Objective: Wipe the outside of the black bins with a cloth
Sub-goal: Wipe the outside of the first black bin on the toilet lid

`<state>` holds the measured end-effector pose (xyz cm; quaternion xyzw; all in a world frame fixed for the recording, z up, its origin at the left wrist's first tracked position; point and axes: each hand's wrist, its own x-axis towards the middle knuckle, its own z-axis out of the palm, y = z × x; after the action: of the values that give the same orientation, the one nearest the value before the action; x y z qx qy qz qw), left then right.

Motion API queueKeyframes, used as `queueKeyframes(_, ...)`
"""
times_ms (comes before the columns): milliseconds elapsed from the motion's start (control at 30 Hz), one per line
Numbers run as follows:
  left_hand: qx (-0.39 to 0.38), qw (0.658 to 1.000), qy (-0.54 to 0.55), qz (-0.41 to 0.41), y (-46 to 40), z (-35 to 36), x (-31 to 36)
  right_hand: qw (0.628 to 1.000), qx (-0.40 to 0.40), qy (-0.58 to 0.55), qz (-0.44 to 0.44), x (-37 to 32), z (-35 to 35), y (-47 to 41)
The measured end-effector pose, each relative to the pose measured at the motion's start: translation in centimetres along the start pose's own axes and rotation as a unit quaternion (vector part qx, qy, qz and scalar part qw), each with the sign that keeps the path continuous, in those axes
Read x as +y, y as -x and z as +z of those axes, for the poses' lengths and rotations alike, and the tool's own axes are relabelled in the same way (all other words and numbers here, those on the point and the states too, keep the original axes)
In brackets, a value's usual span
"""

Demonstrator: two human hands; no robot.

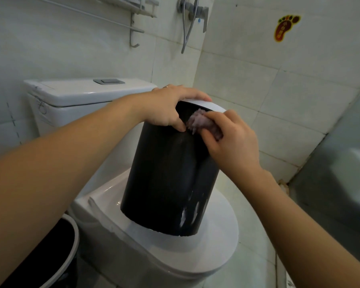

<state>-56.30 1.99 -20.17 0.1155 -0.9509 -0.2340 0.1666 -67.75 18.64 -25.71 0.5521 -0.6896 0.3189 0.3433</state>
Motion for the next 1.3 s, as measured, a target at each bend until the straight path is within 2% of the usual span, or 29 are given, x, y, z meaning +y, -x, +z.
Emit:
queueKeyframes(467,-0.012,1.000,0.009,-0.004,-0.1,-0.1,0.2,0.999,-0.025,0.026,-0.004,1.6,-1.0,-0.6)
queueKeyframes(700,-0.004,1.000,0.008,-0.003,-0.2,0.1,0.1,0.988,-0.101,-0.001,-0.120,1.4,-1.3,2.7)
queueKeyframes(900,-0.012,1.000,-0.011,0.008,-0.4,0.2,0.7,0.998,-0.031,0.025,-0.052,1.3,-1.0,-0.9)
queueKeyframes(967,-0.009,1.000,-0.013,0.005,-0.4,0.2,0.7,0.998,-0.034,0.029,-0.040,1.1,-0.7,-1.2)
queueKeyframes(1167,-0.004,1.000,-0.002,-0.007,-0.3,0.1,0.3,0.988,-0.113,-0.016,-0.107,1.4,-1.3,2.7)
queueKeyframes(1300,-0.006,1.000,-0.005,-0.013,-0.4,0.3,0.6,0.995,-0.064,-0.011,-0.079,1.9,-1.3,2.3)
